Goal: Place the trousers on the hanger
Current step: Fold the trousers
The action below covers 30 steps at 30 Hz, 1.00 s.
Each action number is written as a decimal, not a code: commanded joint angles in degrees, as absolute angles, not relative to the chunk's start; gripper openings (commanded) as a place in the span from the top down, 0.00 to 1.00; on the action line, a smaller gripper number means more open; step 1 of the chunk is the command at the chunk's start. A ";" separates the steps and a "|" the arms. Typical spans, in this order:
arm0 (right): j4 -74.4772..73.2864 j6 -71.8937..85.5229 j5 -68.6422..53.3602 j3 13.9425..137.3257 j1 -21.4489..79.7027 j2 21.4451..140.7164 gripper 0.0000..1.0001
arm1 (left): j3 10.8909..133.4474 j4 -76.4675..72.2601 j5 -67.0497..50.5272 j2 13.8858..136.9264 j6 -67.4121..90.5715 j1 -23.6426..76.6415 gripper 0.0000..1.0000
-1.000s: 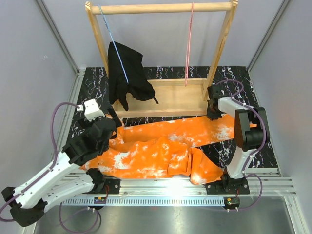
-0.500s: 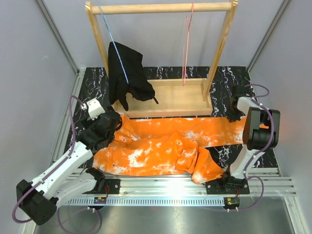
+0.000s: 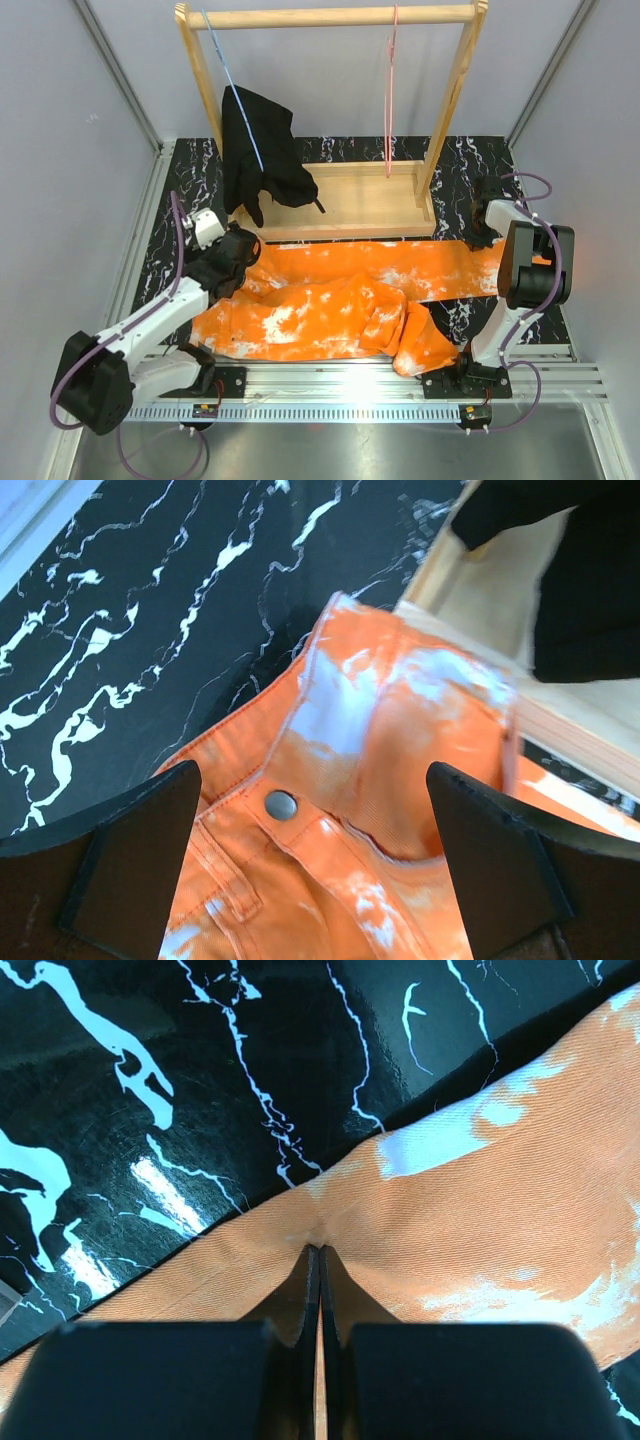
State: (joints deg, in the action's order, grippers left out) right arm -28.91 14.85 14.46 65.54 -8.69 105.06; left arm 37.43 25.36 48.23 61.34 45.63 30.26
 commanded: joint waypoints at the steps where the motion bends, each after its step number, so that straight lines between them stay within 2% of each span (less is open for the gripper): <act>1: -31.11 15.12 14.94 63.55 -8.88 104.33 1.00 | 35.86 18.29 46.32 64.06 45.62 27.43 0.01; 5: -31.02 15.12 14.50 63.28 -8.96 104.06 1.00 | 34.02 12.58 43.60 65.39 43.86 24.35 0.02; 8: -30.94 15.21 14.59 63.11 -8.88 103.71 1.00 | 34.19 8.88 39.92 67.67 41.49 21.71 0.13; 9: -30.85 15.21 14.68 63.11 -8.88 103.54 1.00 | 34.45 8.09 39.21 68.28 40.35 21.45 0.19; 13: -30.94 15.29 14.94 62.93 -8.88 103.45 1.00 | 35.33 5.71 38.32 71.27 38.58 21.27 0.69; 14: -30.94 15.29 14.94 62.84 -8.88 103.27 1.00 | 35.59 6.06 39.45 71.71 38.76 21.27 0.90; 15: -30.94 15.21 14.94 62.75 -8.96 103.18 1.00 | 36.03 6.50 39.98 71.89 38.67 21.01 0.97; 16: -30.94 15.38 14.94 62.67 -8.88 102.92 1.00 | 36.12 7.20 40.34 72.42 38.67 20.66 1.00; 23: -30.94 15.38 15.03 62.58 -8.88 102.66 1.00 | 36.82 11.86 38.41 70.67 43.06 10.22 1.00; 30: -30.76 15.47 14.15 62.67 -8.88 102.66 1.00 | 40.16 13.88 36.48 70.39 40.43 5.27 1.00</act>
State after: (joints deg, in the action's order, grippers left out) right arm -29.04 15.27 12.84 63.70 -8.58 103.46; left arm 36.49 14.02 34.22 71.20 42.02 7.49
